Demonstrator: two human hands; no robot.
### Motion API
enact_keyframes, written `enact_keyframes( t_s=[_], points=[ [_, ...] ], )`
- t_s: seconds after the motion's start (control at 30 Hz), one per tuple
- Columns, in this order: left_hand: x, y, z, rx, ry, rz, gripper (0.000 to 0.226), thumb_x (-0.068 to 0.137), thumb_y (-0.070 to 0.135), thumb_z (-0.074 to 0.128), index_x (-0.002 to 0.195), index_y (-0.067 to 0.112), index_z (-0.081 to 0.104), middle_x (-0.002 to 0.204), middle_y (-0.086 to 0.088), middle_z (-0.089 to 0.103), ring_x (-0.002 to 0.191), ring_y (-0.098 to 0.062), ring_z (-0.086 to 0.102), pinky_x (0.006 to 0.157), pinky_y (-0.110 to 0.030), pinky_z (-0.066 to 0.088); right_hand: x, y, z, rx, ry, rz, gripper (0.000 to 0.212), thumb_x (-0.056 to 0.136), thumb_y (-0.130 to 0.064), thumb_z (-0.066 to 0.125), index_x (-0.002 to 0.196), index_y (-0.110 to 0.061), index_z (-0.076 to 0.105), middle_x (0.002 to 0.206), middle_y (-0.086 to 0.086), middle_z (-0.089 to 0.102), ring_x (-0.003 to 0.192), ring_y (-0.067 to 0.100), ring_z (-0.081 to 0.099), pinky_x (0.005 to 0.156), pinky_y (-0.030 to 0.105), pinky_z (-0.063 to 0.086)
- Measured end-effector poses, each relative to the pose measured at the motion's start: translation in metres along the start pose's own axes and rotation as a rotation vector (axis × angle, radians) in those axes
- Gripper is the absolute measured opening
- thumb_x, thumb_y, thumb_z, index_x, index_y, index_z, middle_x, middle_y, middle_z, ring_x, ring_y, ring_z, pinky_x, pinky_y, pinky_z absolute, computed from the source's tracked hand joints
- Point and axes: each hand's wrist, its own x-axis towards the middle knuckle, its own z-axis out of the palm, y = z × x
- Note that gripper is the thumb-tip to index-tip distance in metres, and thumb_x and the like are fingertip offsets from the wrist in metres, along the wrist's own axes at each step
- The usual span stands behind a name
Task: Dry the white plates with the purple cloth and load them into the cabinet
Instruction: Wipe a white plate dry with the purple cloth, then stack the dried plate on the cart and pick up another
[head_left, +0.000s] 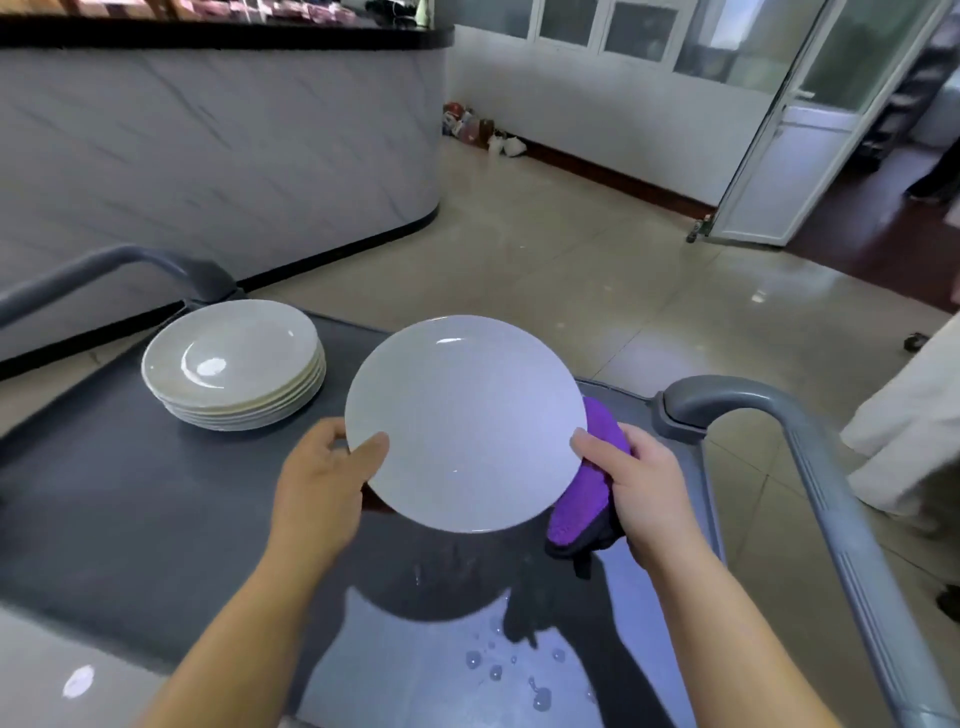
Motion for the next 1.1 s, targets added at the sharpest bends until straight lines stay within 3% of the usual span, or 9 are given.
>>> enact_keyframes(
  t_s=[0.1,0.2,0.3,0.47,0.57,0.87,1.1],
  points=[
    [0.006,-0.004,-0.020,0.054,0.116,0.025,0.006,0.089,0.019,0.066,0.095,0.017,0.065,0.074,0.000,0.074,0.071,-0.019,0.071,0.077,-0.044,0.055,0.009,0.001,0.013,-0.174,-0.057,0.004,0.011,0.085,-0.013,0.070,0.092,-0.009,0.064,0.080,0.005,0.067,0.058,0.008,0.063,0.053,0.019,0.048],
    [0.012,-0.009,-0.039,0.060,0.203,0.001,0.011,0.089,0.018,0.064,0.099,0.013,0.065,0.074,-0.002,0.073,0.061,-0.020,0.069,0.061,-0.037,0.055,0.017,0.002,0.027,-0.503,-0.120,-0.063,0.021,0.085,-0.024,0.070,0.104,-0.021,0.061,0.092,-0.007,0.066,0.081,0.012,0.064,0.066,0.028,0.048],
    [0.022,-0.016,-0.062,0.034,0.266,-0.033,0.010,0.090,0.017,0.064,0.099,0.013,0.065,0.070,-0.003,0.072,0.055,-0.019,0.067,0.061,-0.041,0.057,0.023,-0.003,0.049,-0.852,-0.202,-0.127,0.026,0.085,-0.036,0.066,0.107,-0.036,0.051,0.098,-0.012,0.061,0.091,0.017,0.059,0.077,0.035,0.049],
    [0.053,-0.016,-0.109,0.014,0.363,-0.040,0.007,0.091,0.015,0.063,0.096,0.012,0.064,0.072,-0.006,0.070,0.059,-0.021,0.066,0.054,-0.033,0.056,0.033,-0.011,0.102,-1.115,-0.284,-0.247,0.031,0.088,-0.039,0.062,0.114,-0.026,0.054,0.103,-0.005,0.063,0.092,0.023,0.057,0.081,0.038,0.050],
    [0.075,-0.016,-0.135,-0.009,0.389,-0.050,0.005,0.091,0.012,0.061,0.096,0.012,0.062,0.077,-0.008,0.068,0.064,-0.022,0.065,0.048,-0.024,0.054,0.035,-0.014,0.138,-1.216,-0.310,-0.307,0.033,0.090,-0.042,0.059,0.115,-0.022,0.052,0.105,-0.002,0.060,0.093,0.025,0.057,0.080,0.039,0.049],
    [0.151,-0.034,-0.185,-0.016,0.410,-0.101,0.015,0.091,0.014,0.061,0.105,0.008,0.061,0.078,-0.009,0.065,0.050,-0.009,0.062,0.049,-0.024,0.053,0.047,-0.010,0.218,-1.254,-0.369,-0.333,0.043,0.092,-0.045,0.056,0.129,-0.028,0.046,0.119,-0.005,0.058,0.105,0.022,0.056,0.082,0.034,0.047],
    [0.189,-0.041,-0.192,0.002,0.360,-0.148,0.015,0.092,0.016,0.058,0.105,0.010,0.062,0.083,-0.011,0.067,0.060,-0.020,0.065,0.054,-0.028,0.055,0.053,-0.004,0.237,-1.275,-0.342,-0.286,0.035,0.092,-0.045,0.055,0.122,-0.029,0.048,0.108,-0.009,0.057,0.094,0.019,0.055,0.080,0.036,0.048]
  ],
)
